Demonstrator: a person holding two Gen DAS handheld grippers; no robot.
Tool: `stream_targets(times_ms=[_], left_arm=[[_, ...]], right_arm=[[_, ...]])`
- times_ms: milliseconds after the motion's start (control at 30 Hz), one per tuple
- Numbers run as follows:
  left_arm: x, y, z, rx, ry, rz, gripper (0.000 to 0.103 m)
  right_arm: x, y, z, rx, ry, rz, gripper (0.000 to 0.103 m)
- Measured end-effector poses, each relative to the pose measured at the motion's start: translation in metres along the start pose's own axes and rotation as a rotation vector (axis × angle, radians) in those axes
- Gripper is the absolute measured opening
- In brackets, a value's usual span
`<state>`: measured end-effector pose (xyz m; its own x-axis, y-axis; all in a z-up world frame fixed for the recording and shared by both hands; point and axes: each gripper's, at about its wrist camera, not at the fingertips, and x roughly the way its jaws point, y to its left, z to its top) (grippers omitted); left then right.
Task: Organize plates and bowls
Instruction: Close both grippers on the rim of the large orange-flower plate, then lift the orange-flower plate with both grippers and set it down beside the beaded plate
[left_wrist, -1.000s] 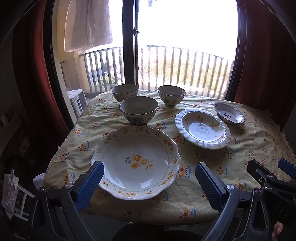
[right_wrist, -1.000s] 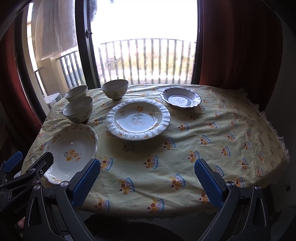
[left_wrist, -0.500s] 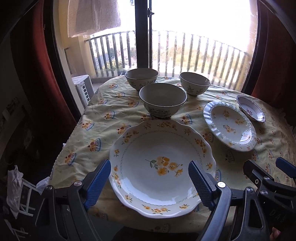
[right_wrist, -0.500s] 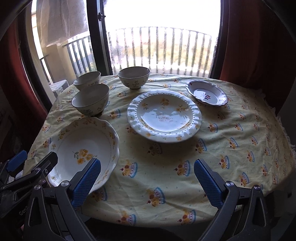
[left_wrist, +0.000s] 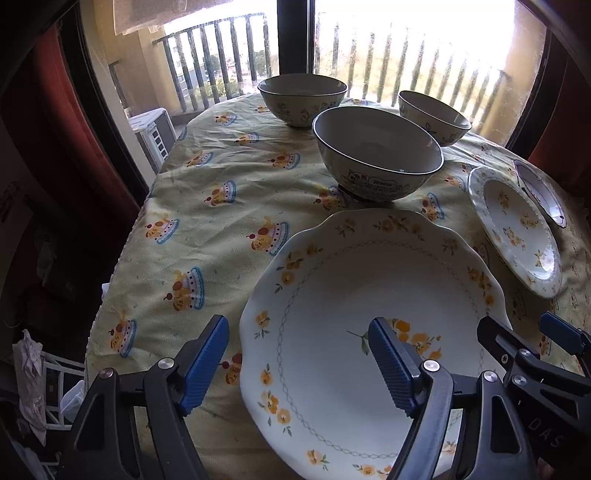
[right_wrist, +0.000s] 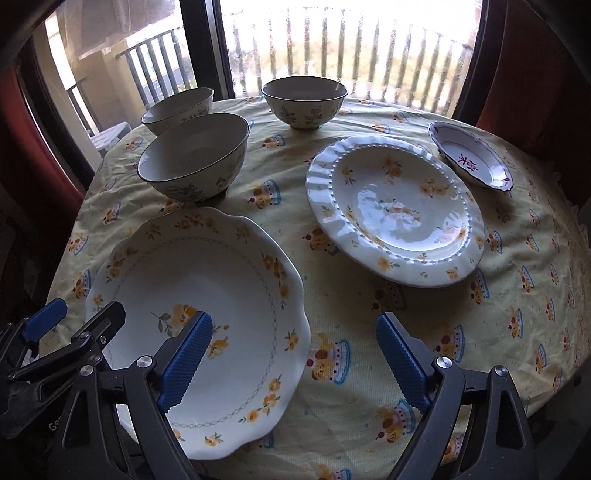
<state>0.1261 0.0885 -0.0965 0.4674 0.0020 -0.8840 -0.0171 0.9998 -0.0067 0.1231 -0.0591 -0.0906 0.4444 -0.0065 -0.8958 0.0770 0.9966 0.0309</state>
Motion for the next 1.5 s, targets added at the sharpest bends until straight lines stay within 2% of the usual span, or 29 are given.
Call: stream_targets(times_ms=[267, 400, 533, 833, 1000, 1133, 1300, 1500], left_arm=[[0.035, 0.006, 0.004, 0.031, 0.089, -0.036, 0.078], [0.037, 0.003, 0.009, 0.050, 0.092, -0.044, 0.076], [0.038, 0.000, 0.011, 0.064, 0.091, -0.061, 0.073], [0.038, 0.000, 0.009, 0.090, 0.092, -0.075, 0.073], [0.033, -0.006, 0.005, 0.082, 0.130, -0.095, 0.073], [0.014, -0.023, 0.003, 0.099, 0.117, -0.092, 0.074], [-0.002, -0.050, 0.002, 0.102, 0.084, -0.085, 0.074], [-0.010, -0.099, 0.002, 0.091, 0.066, -0.093, 0.074]], right_arm=[[0.042, 0.013, 0.001, 0.043, 0.096, 0.006, 0.076], [0.054, 0.014, 0.005, 0.063, 0.140, 0.008, 0.071], [0.055, 0.014, 0.006, 0.071, 0.150, 0.000, 0.070], [0.050, 0.012, 0.003, 0.070, 0.143, -0.004, 0.068], [0.041, 0.005, -0.007, 0.068, 0.149, -0.003, 0.068], [0.028, -0.012, -0.012, 0.082, 0.166, 0.012, 0.068], [0.007, -0.034, -0.009, 0.070, 0.132, 0.011, 0.068], [-0.004, -0.079, -0.004, 0.055, 0.098, 0.011, 0.068]])
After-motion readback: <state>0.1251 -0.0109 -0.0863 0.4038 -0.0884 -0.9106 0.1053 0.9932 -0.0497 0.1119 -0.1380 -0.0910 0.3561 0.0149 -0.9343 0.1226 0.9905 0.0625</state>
